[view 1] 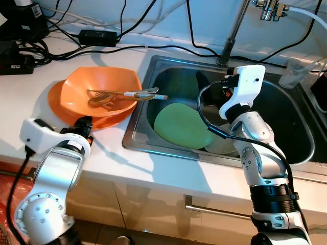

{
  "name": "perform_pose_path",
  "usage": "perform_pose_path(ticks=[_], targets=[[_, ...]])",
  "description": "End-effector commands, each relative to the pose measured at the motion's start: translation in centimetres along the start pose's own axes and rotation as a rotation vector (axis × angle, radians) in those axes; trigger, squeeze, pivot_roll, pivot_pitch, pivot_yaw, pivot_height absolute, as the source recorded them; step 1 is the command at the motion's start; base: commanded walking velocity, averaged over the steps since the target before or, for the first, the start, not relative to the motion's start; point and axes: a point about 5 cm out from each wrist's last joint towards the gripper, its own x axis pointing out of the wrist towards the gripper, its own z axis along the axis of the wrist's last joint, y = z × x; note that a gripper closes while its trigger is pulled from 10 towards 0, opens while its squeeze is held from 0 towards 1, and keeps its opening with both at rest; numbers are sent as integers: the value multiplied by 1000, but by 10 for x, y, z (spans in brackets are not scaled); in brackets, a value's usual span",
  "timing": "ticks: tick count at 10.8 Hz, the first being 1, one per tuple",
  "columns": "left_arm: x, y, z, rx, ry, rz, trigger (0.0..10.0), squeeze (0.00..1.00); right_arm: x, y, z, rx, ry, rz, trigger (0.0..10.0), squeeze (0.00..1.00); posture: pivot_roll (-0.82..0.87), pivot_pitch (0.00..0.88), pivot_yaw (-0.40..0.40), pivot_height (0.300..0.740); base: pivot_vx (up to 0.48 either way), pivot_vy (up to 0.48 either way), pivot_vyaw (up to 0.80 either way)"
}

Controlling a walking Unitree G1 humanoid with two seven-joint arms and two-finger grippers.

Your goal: Kitchen organization

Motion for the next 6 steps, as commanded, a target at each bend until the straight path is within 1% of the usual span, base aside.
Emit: perform_pose_path(ticks=[1,2,3,5,6], targets=[[8,24,-10,57,56,116,10000,1000,2,-1,4,-3,-20,-3,10000,0,93,96,-68,740,0,0,0],[8,29,-11,94,66,120,10000,1000,3,-1,4,-3,-22,-3,10000,0,93,94,-67,740,0,0,0],[6,41,-11,140,76,142,10000,1000,3,-1,5,-4,-26,-5,10000,0,90,92,-66,740,0,0,0],[5,47,-10,208,54,151,10000,1000,3,-2,6,-5,-28,-8,10000,0,89,89,-67,740,0,0,0],[3,51,-9,265,28,160,10000,1000,3,-3,6,-6,-30,-8,10000,0,90,87,-67,740,0,0,0]])
